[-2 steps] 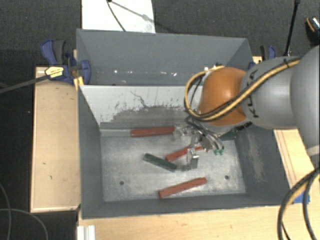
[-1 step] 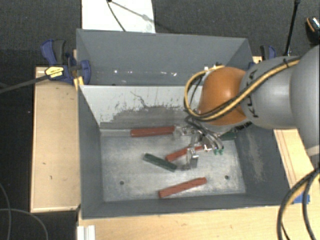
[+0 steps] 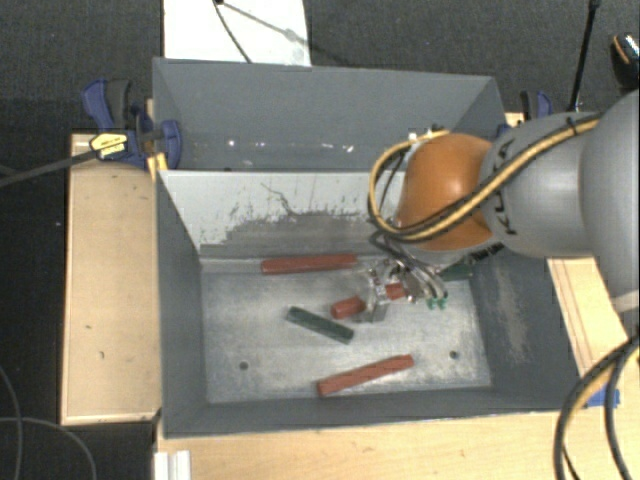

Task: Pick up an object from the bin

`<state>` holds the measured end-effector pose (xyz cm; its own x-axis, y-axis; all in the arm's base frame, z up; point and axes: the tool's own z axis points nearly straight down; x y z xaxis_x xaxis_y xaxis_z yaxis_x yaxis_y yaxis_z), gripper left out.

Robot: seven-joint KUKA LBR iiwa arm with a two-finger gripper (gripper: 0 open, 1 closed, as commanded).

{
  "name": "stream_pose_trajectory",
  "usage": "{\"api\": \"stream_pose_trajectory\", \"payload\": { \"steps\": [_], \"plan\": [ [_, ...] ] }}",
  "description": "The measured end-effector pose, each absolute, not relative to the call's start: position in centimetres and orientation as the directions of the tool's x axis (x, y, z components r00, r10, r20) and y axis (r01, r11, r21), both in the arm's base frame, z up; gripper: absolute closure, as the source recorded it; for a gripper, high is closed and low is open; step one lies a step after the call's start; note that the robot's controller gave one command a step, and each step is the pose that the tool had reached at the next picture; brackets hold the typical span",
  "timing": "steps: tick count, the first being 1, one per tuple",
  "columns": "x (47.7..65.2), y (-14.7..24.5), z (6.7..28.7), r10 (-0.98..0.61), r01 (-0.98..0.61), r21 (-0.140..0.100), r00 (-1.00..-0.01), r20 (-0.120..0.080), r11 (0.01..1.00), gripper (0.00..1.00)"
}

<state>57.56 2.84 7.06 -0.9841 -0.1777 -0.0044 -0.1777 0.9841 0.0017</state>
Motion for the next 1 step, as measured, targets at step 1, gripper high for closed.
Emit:
{"api": "stream_pose_trajectory", "payload": {
  "steps": [1],
  "plan": [
    [57.79, 2.86, 13.85, -0.174, -0.174, -0.001, -0.985, -0.009, 0.985, 1.00]
  ]
}}
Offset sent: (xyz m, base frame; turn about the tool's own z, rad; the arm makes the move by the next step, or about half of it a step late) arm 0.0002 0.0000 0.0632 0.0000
